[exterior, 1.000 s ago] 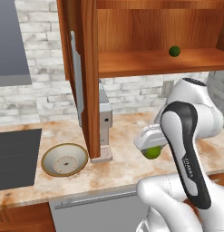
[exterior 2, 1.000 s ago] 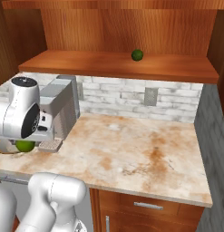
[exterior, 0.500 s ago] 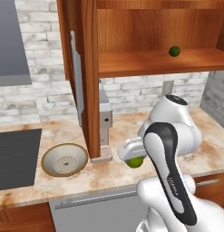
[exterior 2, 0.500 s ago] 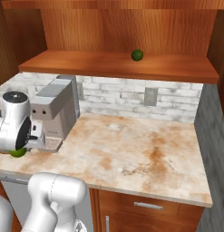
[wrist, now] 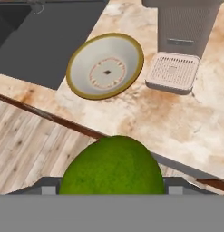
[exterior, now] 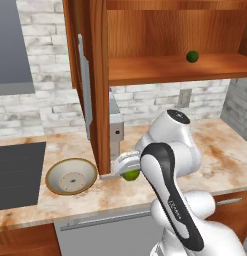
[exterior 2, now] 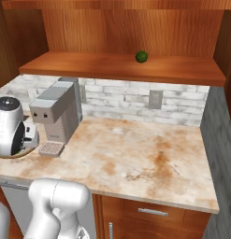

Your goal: Pick the limes from the cabinet and place them in one bowl. Pick the pear from the sink and place it in the other bowl.

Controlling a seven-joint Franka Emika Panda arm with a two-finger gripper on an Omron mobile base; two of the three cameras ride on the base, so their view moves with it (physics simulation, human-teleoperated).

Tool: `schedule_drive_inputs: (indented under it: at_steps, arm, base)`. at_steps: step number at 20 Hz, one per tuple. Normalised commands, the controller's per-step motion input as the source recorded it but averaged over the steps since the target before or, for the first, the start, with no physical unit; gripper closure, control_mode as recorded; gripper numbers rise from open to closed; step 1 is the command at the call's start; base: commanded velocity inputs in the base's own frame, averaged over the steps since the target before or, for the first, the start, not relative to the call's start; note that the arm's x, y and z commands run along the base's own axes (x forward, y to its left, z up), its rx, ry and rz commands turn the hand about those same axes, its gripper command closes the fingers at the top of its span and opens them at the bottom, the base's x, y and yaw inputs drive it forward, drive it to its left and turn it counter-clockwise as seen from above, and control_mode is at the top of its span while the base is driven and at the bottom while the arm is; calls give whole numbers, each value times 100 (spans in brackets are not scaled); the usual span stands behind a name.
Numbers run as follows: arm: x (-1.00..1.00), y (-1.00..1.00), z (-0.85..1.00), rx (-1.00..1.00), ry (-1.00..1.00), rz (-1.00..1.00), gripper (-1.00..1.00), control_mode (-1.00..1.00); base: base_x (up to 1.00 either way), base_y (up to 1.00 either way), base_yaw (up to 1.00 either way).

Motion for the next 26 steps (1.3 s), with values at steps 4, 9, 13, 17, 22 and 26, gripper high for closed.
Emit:
schedule_drive_inputs:
  at_steps: [4, 9, 13, 17, 22, 26]
  arm:
    - [48, 27, 0, 10, -9, 0, 100, -100]
    - [45, 18, 0, 9, -6, 0, 100, -100]
    - [42, 32, -1, 1, 0, 0, 100, -100]
    - [24, 38, -6, 0, 4, 0, 100, -100]
    - [27, 27, -34, 0, 1, 0, 100, -100]
    - [19, 12, -59, 0, 0, 0, 100, -100]
  base:
    - [0, 0, 0]
    - [0, 0, 0]
    - [0, 0, 0]
    - [0, 0, 0]
    - [0, 0, 0]
    - [0, 0, 0]
